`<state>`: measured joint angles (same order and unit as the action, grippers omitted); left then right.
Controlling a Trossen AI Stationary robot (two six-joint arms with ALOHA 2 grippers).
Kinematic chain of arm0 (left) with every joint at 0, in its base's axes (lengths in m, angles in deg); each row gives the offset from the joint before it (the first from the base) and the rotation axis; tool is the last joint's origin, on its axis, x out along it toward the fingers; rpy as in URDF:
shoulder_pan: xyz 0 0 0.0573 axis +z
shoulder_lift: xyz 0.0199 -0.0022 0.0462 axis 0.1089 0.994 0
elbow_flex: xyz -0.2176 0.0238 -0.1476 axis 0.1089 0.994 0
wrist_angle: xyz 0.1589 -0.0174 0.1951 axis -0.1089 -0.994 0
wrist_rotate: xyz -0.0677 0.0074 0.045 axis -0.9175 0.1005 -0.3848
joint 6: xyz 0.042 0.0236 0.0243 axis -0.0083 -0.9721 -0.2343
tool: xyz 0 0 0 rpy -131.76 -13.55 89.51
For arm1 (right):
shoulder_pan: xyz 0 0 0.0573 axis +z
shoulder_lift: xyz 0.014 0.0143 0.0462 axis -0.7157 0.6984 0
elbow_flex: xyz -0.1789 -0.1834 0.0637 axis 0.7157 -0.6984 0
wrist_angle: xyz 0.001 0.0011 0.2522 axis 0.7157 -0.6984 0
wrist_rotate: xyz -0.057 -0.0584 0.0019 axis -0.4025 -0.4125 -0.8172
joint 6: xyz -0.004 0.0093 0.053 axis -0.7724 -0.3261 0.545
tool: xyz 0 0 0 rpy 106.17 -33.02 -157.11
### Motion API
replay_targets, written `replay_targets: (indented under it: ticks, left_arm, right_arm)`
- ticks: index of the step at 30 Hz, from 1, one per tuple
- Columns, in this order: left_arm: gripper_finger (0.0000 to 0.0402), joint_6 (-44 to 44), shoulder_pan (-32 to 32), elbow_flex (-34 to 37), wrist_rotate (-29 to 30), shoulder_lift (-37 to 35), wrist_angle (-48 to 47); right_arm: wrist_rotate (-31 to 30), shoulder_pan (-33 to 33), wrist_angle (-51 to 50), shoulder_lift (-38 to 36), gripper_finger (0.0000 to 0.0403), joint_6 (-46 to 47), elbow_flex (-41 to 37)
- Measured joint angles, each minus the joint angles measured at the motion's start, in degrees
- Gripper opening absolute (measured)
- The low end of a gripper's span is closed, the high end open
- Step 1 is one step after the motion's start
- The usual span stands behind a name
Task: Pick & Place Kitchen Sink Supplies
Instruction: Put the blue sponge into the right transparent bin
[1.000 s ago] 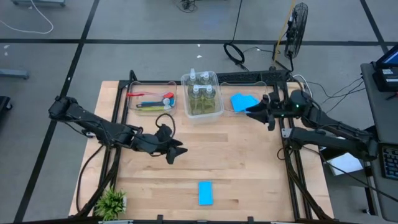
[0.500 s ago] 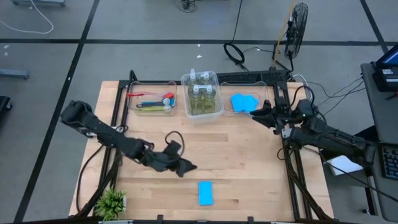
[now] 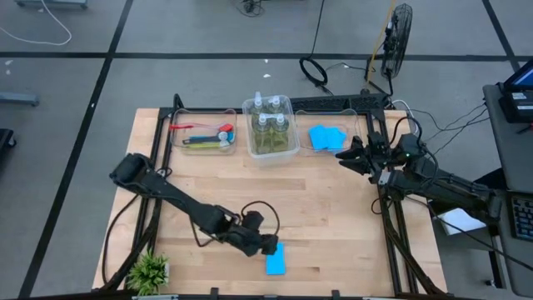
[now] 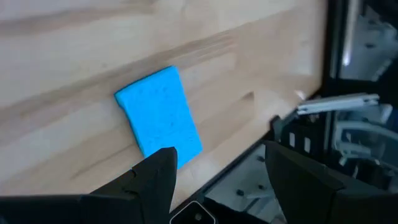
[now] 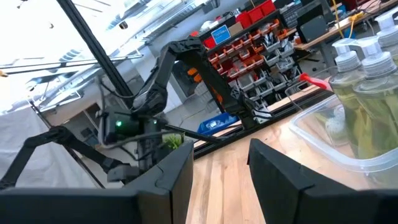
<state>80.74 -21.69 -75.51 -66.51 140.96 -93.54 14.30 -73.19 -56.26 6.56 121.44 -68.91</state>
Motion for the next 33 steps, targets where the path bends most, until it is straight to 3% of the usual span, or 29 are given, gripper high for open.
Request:
replay_targets:
  ticks: [7, 11, 20, 33]
  left_arm:
    - [0.0243, 8.4, 0.0, -1.9, -0.6, 4.2, -1.5]
    - [0.0243, 12.3, 0.0, -1.9, -3.7, 6.6, -0.4]
    - [0.0243, 14.5, 0.0, -1.9, -6.2, 11.4, 0.6]
    - [0.0243, 15.6, 1.0, -1.9, -7.3, 12.1, -2.3]
  right_arm:
    - [0.0, 0.0, -0.1, 0.0, 0.0141, -1.5, 0.0]
    - [0.0, 0.0, -0.2, 0.0, 0.0141, -1.5, 0.0]
    - [0.0, 0.0, -0.2, 0.0, 0.0141, -1.5, 0.0]
    - [-0.1, 0.0, -0.4, 0.0, 0.0141, -2.5, 0.0]
